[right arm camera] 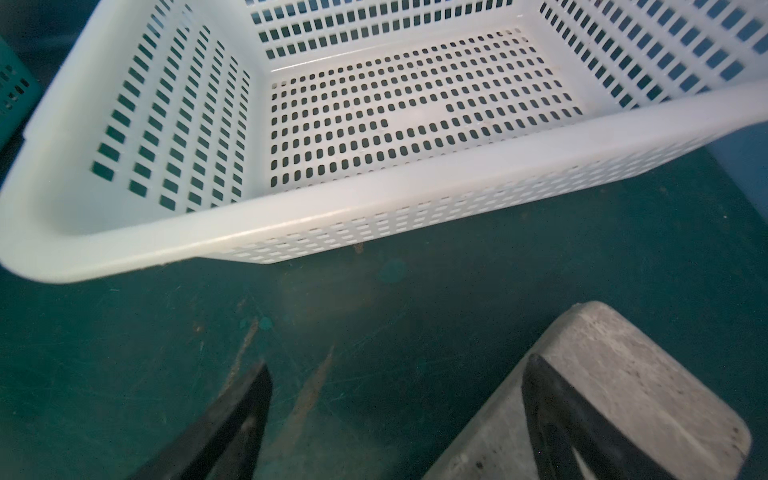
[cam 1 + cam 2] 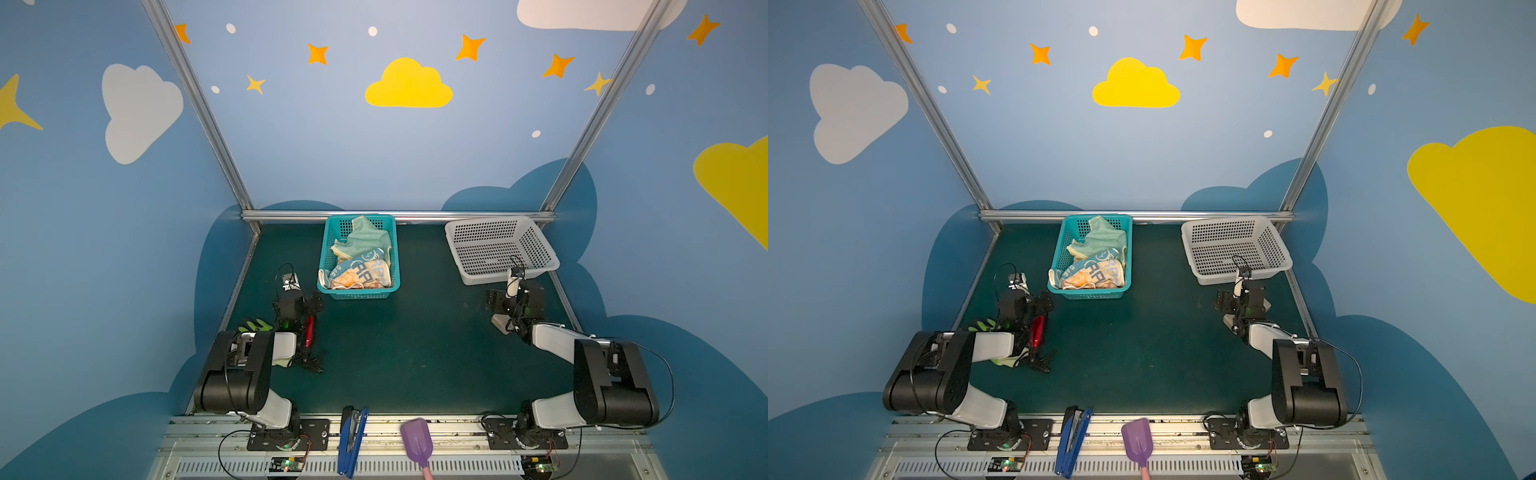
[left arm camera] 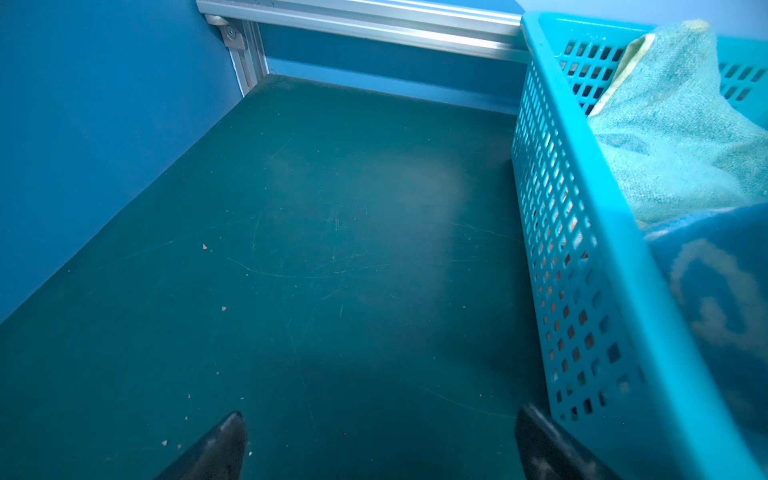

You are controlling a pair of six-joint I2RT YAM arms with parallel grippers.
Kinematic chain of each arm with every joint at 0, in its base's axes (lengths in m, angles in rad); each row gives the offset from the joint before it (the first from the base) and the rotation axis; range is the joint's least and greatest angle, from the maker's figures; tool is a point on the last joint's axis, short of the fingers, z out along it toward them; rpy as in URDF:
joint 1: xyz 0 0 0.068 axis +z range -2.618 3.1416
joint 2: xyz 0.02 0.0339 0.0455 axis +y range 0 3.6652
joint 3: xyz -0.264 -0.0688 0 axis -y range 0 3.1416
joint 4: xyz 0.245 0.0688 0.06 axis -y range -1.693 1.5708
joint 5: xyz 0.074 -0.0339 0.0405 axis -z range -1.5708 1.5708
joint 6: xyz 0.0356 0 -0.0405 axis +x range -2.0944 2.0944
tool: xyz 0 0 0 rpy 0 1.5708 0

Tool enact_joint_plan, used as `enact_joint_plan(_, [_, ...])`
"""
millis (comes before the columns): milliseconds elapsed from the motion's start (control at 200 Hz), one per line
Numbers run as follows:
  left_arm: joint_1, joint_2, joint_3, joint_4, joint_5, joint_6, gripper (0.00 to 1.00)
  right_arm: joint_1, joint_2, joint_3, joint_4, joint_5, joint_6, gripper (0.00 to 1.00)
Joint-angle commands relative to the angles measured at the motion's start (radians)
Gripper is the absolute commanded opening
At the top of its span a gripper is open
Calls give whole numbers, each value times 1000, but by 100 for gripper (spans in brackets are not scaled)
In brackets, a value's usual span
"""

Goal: Fold and stack the towels

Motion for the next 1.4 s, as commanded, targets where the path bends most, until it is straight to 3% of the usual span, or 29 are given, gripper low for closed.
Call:
enact_joint_plan(0, [2, -17, 5, 7, -11, -6, 100, 4, 4, 16, -2, -1, 5, 90])
enact_joint_plan(105, [1, -60, 8, -28, -37, -20, 100, 13, -13, 6, 2, -78, -50, 90])
enact_joint_plan(240, [1, -177, 23, -175, -75, -29, 100, 44, -83, -23, 0, -38, -66, 90])
enact_joint_plan(436, [-3, -328, 102, -518, -154, -92, 100, 83, -210, 62, -257, 53, -42, 90])
enact_joint_plan(611, [-49, -522, 51, -575, -168, -163, 100, 119, -315, 108, -405, 101, -17, 90])
enact_joint_plan(831, [-74, -685, 68, -696, -113, -246, 100, 141, -384, 131, -459, 12, 22, 90])
enact_joint_plan(996, [-127, -715, 88, -740, -31, -335, 100, 165, -392, 199, -552, -19, 126, 90])
enact_joint_plan(1171, [-228, -676, 162, -811, 3, -333, 100, 220, -370, 294, -691, -86, 172, 90])
enact_joint_plan(1392, [-324, -598, 252, -875, 48, -341, 100, 342, -364, 345, -749, -25, 176, 90])
